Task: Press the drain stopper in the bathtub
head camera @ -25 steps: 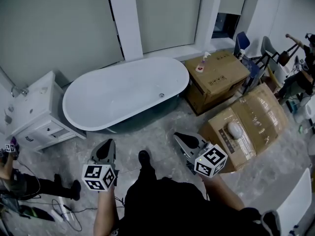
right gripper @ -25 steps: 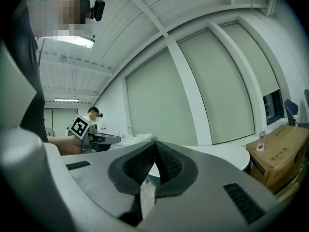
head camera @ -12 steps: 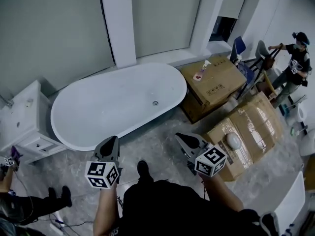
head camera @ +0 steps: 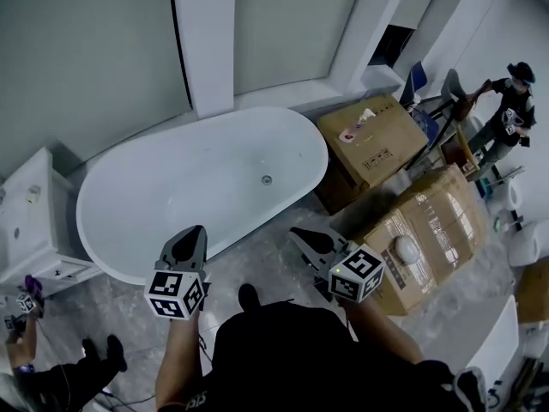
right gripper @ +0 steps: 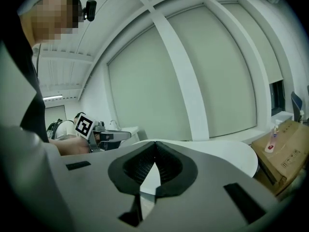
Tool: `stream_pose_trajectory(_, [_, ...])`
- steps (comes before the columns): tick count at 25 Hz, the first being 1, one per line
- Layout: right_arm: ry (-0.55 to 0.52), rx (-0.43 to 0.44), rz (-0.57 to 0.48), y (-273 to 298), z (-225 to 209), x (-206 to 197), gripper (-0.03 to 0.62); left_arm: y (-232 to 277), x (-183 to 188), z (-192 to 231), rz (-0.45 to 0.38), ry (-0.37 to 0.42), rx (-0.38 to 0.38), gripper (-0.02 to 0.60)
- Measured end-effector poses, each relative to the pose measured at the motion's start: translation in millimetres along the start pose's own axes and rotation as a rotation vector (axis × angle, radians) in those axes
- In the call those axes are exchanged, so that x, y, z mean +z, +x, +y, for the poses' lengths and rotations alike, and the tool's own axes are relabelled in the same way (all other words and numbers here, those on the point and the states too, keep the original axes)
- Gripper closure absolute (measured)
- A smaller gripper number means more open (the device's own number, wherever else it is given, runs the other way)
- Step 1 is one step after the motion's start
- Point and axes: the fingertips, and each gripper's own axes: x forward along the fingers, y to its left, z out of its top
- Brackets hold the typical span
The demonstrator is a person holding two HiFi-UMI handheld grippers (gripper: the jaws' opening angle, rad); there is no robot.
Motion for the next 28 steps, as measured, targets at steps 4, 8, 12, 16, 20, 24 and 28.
stream_pose_trajectory(4, [0.017,-0.026,0.004,15.4,-10.1,2.9,0.58,15.6,7.1,11.1,-0.004,0.009,-0.031,0.566])
stream_pose_trajectory(8, [0.015,0.0,0.022,31.9,-14.3,7.3,0.58,25.7,10.2,15.1,-0.003,-0.002,-0.034,0.566])
stream_pose_trajectory(12, [0.013,0.033,0.028,43.6,-27.5,12.3,0.58,45.2,8.7,13.7,0.02,-0.009,-0.034,0.566])
stream_pose_trajectory(16, [0.036,0.054,0.037,48.7,-65.8,13.7,0.58,77.5,14.2,8.5,0.041,0.0,-0.011,0.566])
stream_pose_trajectory(20, [0.052,0.097,0.044,48.9,-124.0,20.3,0.58,131.0,24.4,-6.6,0.062,0.006,0.025,0.566])
stream_pose_trajectory(24, [0.037,0.13,0.056,40.4,-205.2,40.6,0.58,207.2,48.6,-35.1,0.047,-0.024,0.07,0.566])
stream_pose_trajectory(28, [0.021,0.118,0.054,20.7,-291.4,67.2,0.58,286.0,82.7,-83.1,0.023,-0.017,0.02,0.566])
